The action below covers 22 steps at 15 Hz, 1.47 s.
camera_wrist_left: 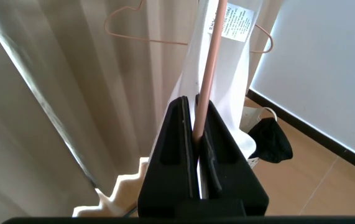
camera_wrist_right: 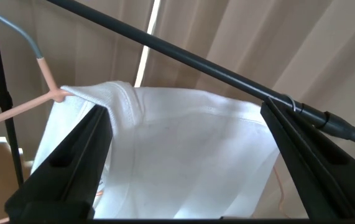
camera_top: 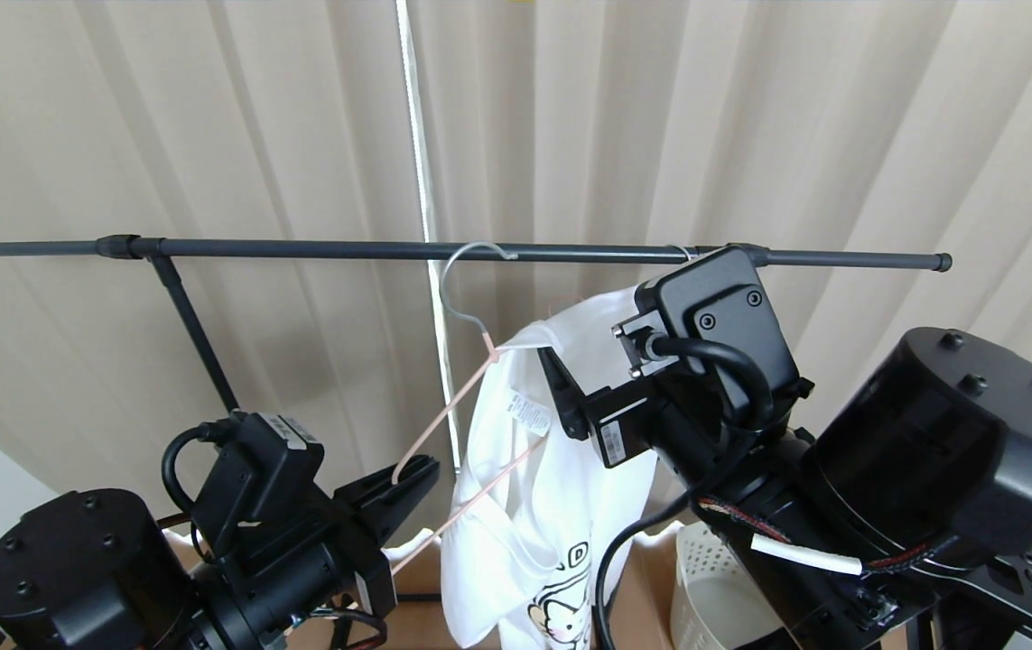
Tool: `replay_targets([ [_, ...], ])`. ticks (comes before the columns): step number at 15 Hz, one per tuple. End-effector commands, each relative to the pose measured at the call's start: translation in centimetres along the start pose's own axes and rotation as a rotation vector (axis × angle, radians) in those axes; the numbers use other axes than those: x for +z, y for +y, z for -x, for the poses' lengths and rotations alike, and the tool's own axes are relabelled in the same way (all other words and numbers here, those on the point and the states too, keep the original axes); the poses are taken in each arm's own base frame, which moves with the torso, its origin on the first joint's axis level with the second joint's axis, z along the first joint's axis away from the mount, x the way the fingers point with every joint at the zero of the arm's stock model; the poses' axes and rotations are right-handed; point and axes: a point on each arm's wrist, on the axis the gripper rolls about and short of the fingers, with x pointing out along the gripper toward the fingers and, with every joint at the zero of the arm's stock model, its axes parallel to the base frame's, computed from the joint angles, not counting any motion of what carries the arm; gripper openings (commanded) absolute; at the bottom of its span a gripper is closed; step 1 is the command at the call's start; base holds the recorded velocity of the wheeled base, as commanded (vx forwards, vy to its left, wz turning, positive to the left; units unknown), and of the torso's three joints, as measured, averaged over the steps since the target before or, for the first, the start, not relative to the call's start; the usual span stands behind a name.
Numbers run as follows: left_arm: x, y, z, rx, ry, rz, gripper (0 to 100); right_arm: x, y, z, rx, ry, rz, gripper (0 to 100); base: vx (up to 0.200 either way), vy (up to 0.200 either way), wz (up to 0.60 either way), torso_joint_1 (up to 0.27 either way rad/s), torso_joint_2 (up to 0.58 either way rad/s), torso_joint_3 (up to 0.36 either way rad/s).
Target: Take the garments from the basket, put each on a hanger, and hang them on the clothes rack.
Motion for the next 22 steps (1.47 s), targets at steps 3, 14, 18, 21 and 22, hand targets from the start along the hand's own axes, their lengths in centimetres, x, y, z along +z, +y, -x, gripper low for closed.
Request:
replay_targets([
  [3,0.16,0.01,-0.09,0.0,-0.009,0.01,0,-0.1,0.07,0.06,0.003,0.003,0.003,100,0.0,0.0,0.0,0.0,0.0,0.0],
  [14,0.39,0.19,-0.2,0.008,-0.021,0.02,0,-0.17,0.07,0.09,0.005,0.004,0.005,100,0.0,0.0,0.0,0.0,0.0,0.0],
  [18,0.43,0.34,-0.25,0.014,-0.024,0.022,0,-0.17,0.07,0.09,0.005,0.004,0.005,100,0.0,0.0,0.0,0.0,0.0,0.0],
  [21,0.48,0.48,-0.3,0.021,-0.027,0.022,0,-0.17,0.07,0.09,0.005,0.004,0.005,100,0.0,0.0,0.0,0.0,0.0,0.0],
  [22,0.59,0.69,-0.34,0.03,-0.033,0.022,0,-0.17,0.07,0.09,0.005,0.004,0.005,100,0.0,0.0,0.0,0.0,0.0,0.0],
])
